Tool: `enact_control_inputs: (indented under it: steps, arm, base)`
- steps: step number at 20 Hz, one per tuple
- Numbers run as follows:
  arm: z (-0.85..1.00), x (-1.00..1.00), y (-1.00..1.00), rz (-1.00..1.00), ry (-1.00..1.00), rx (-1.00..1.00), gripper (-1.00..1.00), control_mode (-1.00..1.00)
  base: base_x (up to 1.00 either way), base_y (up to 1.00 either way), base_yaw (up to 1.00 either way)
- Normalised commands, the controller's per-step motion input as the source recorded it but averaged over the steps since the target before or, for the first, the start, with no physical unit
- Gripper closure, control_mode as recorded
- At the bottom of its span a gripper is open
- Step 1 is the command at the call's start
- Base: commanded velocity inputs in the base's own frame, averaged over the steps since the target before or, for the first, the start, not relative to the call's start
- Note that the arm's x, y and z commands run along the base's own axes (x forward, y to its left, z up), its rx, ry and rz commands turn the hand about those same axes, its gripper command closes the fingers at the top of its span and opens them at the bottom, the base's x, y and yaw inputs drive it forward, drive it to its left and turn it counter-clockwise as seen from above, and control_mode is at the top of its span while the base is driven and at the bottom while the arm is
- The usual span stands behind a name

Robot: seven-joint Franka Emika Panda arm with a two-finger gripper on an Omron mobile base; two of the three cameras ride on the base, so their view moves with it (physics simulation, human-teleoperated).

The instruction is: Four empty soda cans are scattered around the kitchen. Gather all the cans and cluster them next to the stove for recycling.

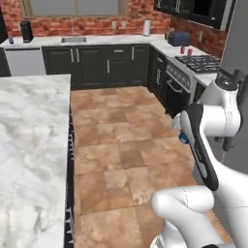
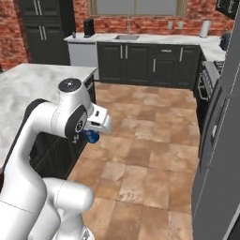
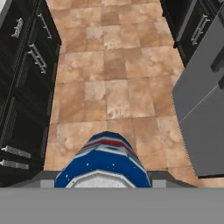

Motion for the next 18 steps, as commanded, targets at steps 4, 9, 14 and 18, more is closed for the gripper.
enact_control_inputs:
  steps: [4, 9, 14, 18]
  arm:
    - [0.0, 0.0, 0.0, 0.0, 0.0, 0.0, 1.0, 1.0]
    - [0.0, 0.0, 0.0, 0.0, 0.0, 0.0, 1.0, 1.0]
    - [0.0, 0.0, 0.0, 0.0, 0.0, 0.0, 1.0, 1.0]
    - [0.0, 0.0, 0.0, 0.0, 0.0, 0.0, 1.0, 1.0]
  base:
    - [1.0, -0.04, 0.04]
    - [1.0, -0.01, 0.03]
    - [1.0, -0.03, 0.01]
    - [1.0, -0.1, 0.0]
